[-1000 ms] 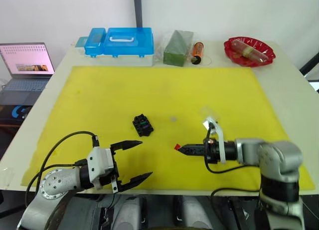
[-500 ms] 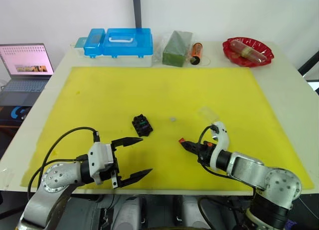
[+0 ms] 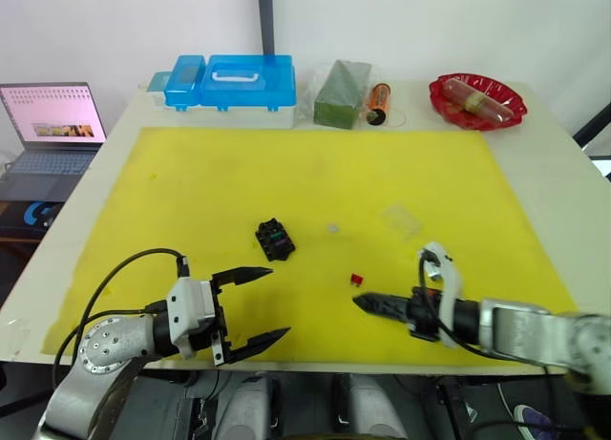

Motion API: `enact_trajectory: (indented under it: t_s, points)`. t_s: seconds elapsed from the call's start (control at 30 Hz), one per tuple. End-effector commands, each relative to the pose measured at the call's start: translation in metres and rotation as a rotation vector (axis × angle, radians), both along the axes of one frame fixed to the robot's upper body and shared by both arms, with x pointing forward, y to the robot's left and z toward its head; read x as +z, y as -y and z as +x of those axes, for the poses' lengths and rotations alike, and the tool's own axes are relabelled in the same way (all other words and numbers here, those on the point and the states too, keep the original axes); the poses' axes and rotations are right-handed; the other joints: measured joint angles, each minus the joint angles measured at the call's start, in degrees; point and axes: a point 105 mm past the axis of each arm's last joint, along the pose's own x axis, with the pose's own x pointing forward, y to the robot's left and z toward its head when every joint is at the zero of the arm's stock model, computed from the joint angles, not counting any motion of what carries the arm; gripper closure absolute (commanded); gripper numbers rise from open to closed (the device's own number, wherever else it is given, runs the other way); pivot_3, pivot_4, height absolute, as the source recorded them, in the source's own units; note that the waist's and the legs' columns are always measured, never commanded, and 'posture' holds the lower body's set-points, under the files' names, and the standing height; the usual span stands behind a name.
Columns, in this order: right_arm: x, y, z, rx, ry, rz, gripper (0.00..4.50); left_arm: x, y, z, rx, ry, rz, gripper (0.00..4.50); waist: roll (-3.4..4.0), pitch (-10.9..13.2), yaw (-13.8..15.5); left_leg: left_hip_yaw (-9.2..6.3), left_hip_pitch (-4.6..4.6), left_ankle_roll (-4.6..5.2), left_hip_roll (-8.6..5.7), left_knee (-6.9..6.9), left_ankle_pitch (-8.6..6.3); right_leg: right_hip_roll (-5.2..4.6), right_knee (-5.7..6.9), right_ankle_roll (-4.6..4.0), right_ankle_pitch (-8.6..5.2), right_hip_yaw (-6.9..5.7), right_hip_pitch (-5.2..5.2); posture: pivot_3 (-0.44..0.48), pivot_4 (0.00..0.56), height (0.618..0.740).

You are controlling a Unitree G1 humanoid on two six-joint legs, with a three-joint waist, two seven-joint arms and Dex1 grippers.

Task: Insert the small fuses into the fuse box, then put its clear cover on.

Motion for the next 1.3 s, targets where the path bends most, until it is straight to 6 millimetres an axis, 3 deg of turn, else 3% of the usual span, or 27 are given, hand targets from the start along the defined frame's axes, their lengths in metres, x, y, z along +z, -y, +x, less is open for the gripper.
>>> enact_trajectory:
  t_s: [0.03, 0.17, 0.27, 0.37, 0.47, 0.6, 0.8, 1.3]
  points:
    - [0.015, 0.002, -0.001, 0.094, -0.015, 0.058, 0.15, 0.004, 0.003, -0.002, -0.02, 0.036, -0.008, 0.0, -0.04, 0.0, -0.1, 0.0, 0.0, 0.0, 0.01, -0.01, 0.0, 0.01, 0.0, 0.0, 0.0, 0.0, 0.0, 0.0, 0.15, 0.74]
    - [0.023, 0.014, 0.026, 0.101, 0.047, 0.073, 0.15, 0.003, 0.005, -0.002, -0.026, 0.044, -0.01, 0.0, -0.04, 0.0, -0.1, 0.02, 0.01, 0.01, 0.02, -0.02, -0.01, 0.01, 0.0, 0.0, 0.0, 0.0, -0.02, 0.0, 0.15, 0.74]
    - [0.025, 0.018, 0.039, 0.095, 0.025, 0.133, 0.77, 0.003, 0.006, -0.004, -0.036, 0.05, -0.009, 0.0, -0.05, 0.0, 0.2, 0.03, -0.01, 0.01, 0.01, -0.01, -0.01, 0.01, -0.01, 0.0, 0.0, 0.0, -0.03, 0.0, 0.15, 0.74]
    - [0.026, 0.01, 0.047, 0.143, 0.029, 0.157, 1.75, 0.003, 0.007, -0.004, -0.042, 0.053, -0.006, 0.0, -0.03, 0.0, 0.6, 0.03, -0.02, 0.02, 0.0, 0.0, -0.01, -0.01, -0.02, 0.0, 0.01, 0.0, -0.03, 0.0, 0.15, 0.74]
    - [0.022, 0.006, 0.052, 0.158, 0.027, 0.163, 1.75, 0.004, 0.007, -0.002, -0.038, 0.058, -0.005, 0.0, -0.02, 0.0, 1.0, 0.04, -0.02, 0.02, 0.02, 0.0, -0.01, -0.02, 0.0, 0.0, 0.02, 0.01, -0.07, 0.0, 0.15, 0.74]
    - [0.016, 0.002, 0.057, 0.161, 0.001, 0.178, 2.57, 0.006, 0.008, -0.003, -0.04, 0.06, -0.004, 0.0, -0.03, 0.0, 1.2, 0.04, -0.04, 0.01, 0.01, 0.01, -0.01, -0.07, 0.0, -0.01, 0.02, 0.01, -0.07, 0.0, 0.15, 0.74]
    - [0.003, 0.004, 0.062, 0.135, -0.028, 0.153, 2.57, 0.007, 0.008, -0.001, -0.035, 0.063, -0.002, 0.0, 0.0, 0.0, 1.1, 0.04, -0.03, 0.01, 0.0, 0.0, -0.01, -0.13, 0.0, -0.03, 0.03, 0.01, -0.08, 0.0, 0.15, 0.74]
    - [-0.004, 0.001, 0.077, 0.104, -0.018, 0.156, 2.57, 0.01, 0.01, 0.002, -0.042, 0.069, -0.005, 0.0, 0.01, 0.0, 1.1, 0.04, -0.04, 0.01, 0.01, -0.02, -0.01, -0.19, 0.0, -0.05, 0.04, 0.02, -0.1, 0.0, 0.15, 0.74]
